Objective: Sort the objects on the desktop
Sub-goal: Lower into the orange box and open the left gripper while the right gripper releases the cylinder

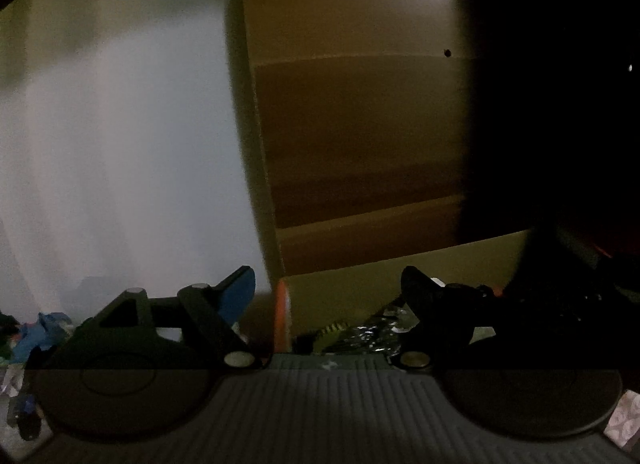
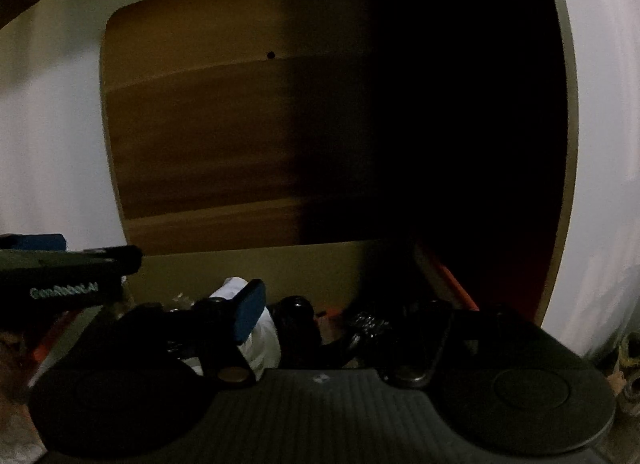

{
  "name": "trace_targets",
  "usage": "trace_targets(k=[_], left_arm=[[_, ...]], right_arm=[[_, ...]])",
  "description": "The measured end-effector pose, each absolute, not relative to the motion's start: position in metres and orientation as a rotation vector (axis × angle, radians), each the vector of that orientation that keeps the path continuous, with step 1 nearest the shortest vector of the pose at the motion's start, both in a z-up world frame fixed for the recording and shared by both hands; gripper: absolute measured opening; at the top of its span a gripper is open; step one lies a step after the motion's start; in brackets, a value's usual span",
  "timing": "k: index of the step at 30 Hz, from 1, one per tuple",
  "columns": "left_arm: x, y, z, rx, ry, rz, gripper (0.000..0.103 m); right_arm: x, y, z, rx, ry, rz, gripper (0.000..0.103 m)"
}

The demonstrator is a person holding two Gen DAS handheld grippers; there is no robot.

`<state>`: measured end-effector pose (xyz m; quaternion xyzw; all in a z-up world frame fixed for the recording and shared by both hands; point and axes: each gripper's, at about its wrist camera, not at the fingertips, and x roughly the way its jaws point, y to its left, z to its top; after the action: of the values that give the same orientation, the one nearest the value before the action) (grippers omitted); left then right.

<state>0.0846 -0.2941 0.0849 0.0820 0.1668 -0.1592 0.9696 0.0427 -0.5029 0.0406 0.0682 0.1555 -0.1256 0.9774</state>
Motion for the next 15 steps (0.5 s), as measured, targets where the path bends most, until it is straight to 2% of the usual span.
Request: trace_targets(k=[2,5,6,8,10,15], left_arm=[[0.082,-0.288,0.089,0.16,0.332,-0.317,0.083],[0.077,-0.278,0.092,0.149,0.325,-0.307,0.084],[0.075,-0.273,0.093,0.146,0.324,-0.301,0.085],[0.072,-0.265,0.095,0.141,0.321,-0.291,0.087],[0.068,-0.255,0.096,0.134,0.316,-0.281,0.092],[0.057,-0.221,0.097,0.112,0.304,-0.245,0.094]], right_arm=[[0.043,-0.499,0.04,0.139,0.307,-0.252,0.069],[0.038,-0.49,0.043,0.138,0.288,-0.246,0.089],[0.036,-0.486,0.044,0.136,0.281,-0.237,0.093],[0.031,-0.478,0.049,0.13,0.272,-0.227,0.093],[0.027,-0.469,0.053,0.121,0.265,-0.221,0.103],[0.017,-0.446,0.064,0.117,0.238,-0.196,0.103]])
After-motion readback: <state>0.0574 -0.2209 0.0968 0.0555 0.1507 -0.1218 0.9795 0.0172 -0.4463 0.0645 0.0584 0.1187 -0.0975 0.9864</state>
